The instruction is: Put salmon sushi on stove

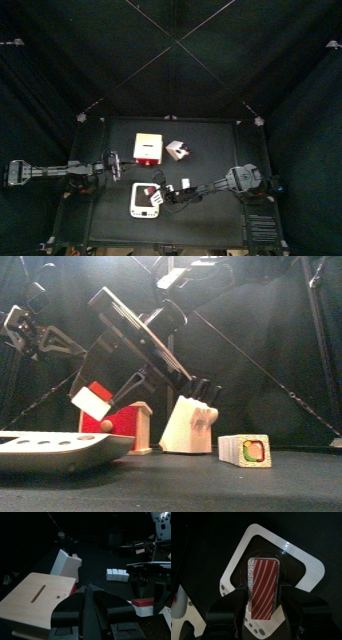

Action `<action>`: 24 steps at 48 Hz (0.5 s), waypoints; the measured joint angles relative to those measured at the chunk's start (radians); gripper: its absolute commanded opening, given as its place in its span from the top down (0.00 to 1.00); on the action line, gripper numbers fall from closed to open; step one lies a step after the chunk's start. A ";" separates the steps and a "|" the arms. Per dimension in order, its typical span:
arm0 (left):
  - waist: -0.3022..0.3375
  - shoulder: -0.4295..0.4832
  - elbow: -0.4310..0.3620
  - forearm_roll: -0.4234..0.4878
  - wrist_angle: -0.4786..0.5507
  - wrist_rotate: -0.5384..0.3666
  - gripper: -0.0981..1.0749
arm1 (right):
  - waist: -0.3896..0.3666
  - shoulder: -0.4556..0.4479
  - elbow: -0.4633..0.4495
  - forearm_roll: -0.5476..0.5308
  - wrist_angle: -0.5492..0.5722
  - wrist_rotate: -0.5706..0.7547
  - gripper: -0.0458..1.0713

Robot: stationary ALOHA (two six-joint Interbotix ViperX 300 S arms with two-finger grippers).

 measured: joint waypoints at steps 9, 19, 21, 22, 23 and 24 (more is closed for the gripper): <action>0.000 0.000 -0.002 0.000 0.000 0.000 0.41 | 0.000 0.017 -0.008 0.006 0.006 0.000 0.40; 0.002 0.000 0.000 0.000 0.000 0.000 0.41 | 0.000 0.017 -0.009 0.011 0.028 0.000 0.35; 0.000 0.000 -0.002 -0.002 -0.002 0.000 0.41 | 0.000 0.018 -0.009 0.011 0.028 0.002 0.34; 0.000 0.000 -0.002 0.000 -0.002 0.000 0.41 | 0.000 0.020 -0.009 0.011 0.028 0.000 0.33; 0.000 0.000 -0.002 -0.002 -0.002 0.000 0.41 | 0.000 0.020 -0.009 0.011 0.028 0.002 0.33; 0.000 0.000 -0.002 0.000 -0.002 0.000 0.41 | 0.000 0.021 -0.009 0.011 0.029 0.002 0.32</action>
